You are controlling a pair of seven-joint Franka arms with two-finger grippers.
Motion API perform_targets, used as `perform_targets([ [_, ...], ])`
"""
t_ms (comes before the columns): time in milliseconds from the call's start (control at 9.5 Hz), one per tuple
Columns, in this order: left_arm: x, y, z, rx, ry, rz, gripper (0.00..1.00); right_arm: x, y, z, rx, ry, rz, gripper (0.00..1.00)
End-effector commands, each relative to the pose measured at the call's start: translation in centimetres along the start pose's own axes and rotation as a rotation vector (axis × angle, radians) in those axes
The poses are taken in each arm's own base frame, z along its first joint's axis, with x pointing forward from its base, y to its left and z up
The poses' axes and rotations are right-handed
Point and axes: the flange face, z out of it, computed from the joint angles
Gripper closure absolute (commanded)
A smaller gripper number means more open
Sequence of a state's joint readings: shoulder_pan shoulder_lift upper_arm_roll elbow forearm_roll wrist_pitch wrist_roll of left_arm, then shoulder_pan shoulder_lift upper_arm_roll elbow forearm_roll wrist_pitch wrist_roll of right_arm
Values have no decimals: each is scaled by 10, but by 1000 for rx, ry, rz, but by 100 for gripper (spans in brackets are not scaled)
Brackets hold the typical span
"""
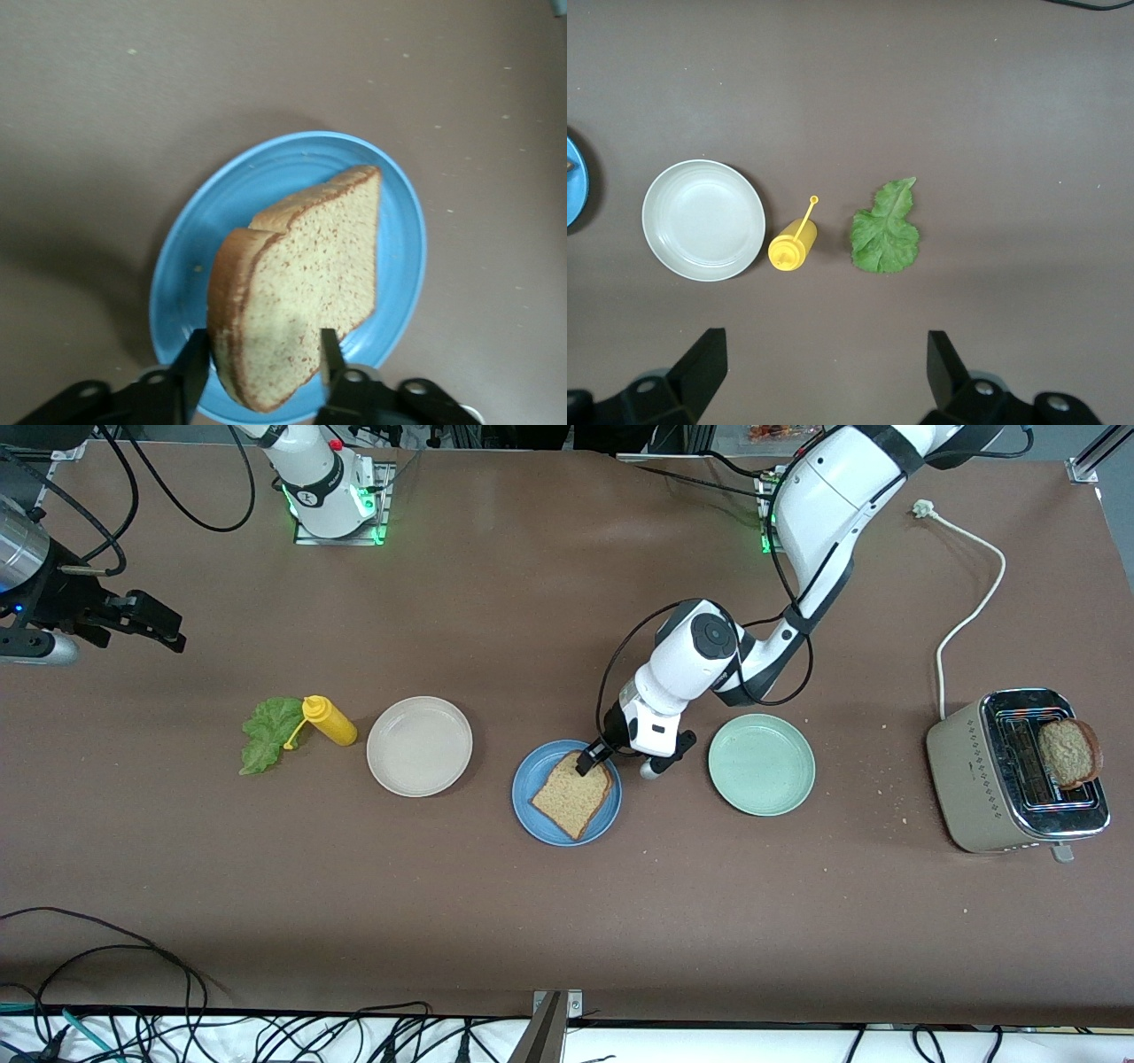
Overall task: Make sandwich in blue plate with both arms
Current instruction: 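Raise the left gripper toward the toaster while the right gripper reaches the lettuce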
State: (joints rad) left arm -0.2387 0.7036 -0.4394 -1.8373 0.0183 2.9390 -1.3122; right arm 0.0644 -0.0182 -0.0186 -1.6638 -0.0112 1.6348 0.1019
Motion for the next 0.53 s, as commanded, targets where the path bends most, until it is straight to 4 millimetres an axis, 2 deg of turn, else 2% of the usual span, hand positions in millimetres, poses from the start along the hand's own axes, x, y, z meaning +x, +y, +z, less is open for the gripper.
perform_targets([
  [0,8,-3,-4,95,10,24,20,-1,0,-6,2,-2,6,0],
  [105,8,-1,-8,113,10,28,17,-1,0,-5,2,-3,6,0],
  [211,9,7,-22,150,11,34,13,-1,-3,-6,0,-1,-1,0],
  [316,15,14,-45,188,23,34,10,-1,-2,-6,-1,-1,-1,0],
  [421,28,23,-83,234,45,28,9,-1,-2,-6,-1,-1,-1,0],
])
